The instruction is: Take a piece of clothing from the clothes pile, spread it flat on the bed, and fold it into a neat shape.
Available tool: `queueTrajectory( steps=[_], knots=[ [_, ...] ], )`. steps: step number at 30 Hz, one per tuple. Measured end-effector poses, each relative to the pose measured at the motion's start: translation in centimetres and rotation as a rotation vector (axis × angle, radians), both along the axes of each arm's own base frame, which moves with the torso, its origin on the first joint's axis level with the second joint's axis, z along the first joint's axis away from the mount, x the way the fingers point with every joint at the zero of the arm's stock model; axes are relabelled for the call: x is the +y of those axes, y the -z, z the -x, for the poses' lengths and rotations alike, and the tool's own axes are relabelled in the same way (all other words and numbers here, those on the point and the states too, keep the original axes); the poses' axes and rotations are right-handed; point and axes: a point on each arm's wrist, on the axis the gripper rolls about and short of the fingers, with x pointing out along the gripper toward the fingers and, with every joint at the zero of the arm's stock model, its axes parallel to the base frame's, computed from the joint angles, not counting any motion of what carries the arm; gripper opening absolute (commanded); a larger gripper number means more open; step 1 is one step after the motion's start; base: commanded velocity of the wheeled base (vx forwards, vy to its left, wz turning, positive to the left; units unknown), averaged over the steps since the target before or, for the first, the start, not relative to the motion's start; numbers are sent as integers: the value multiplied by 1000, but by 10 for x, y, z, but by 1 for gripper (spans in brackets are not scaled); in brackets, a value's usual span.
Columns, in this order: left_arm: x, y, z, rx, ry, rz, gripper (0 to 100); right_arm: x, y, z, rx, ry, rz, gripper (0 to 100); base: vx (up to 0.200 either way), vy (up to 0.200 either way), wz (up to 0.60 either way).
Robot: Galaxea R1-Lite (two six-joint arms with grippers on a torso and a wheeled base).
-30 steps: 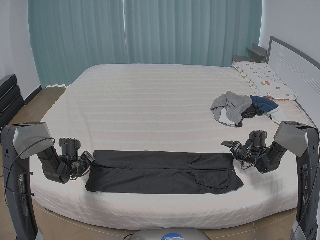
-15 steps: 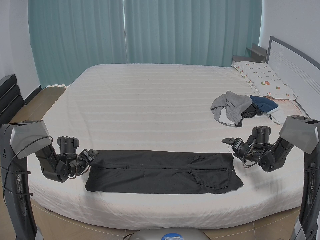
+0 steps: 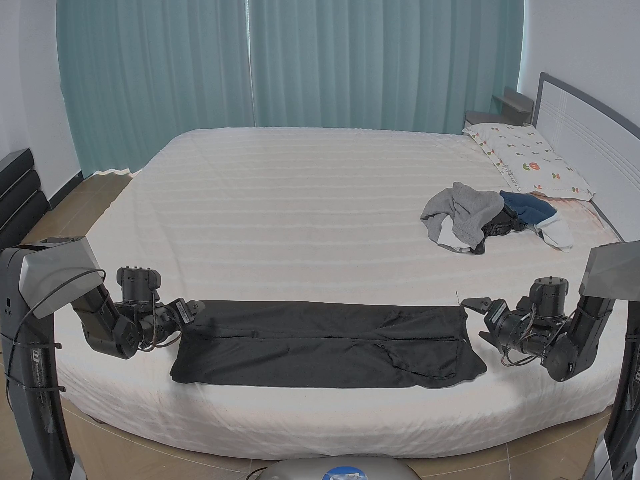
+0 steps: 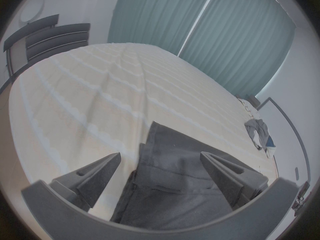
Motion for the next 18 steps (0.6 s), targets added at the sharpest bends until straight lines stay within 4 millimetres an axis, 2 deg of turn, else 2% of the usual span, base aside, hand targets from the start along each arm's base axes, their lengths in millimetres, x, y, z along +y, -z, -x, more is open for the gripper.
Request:
queueTrajectory(
  steps=[6,11,18],
  knots=[
    [-6,5,-11,49,75,8,100,-3,0,10,-99,36,-77,100,0,0,0],
    [-9,15,-20,73,104,19,100,-2,19,21,-22,41,-77,100,0,0,0],
    [-9,29,-26,41,106,15,100,1,32,26,16,17,-38,100,0,0,0]
  ],
)
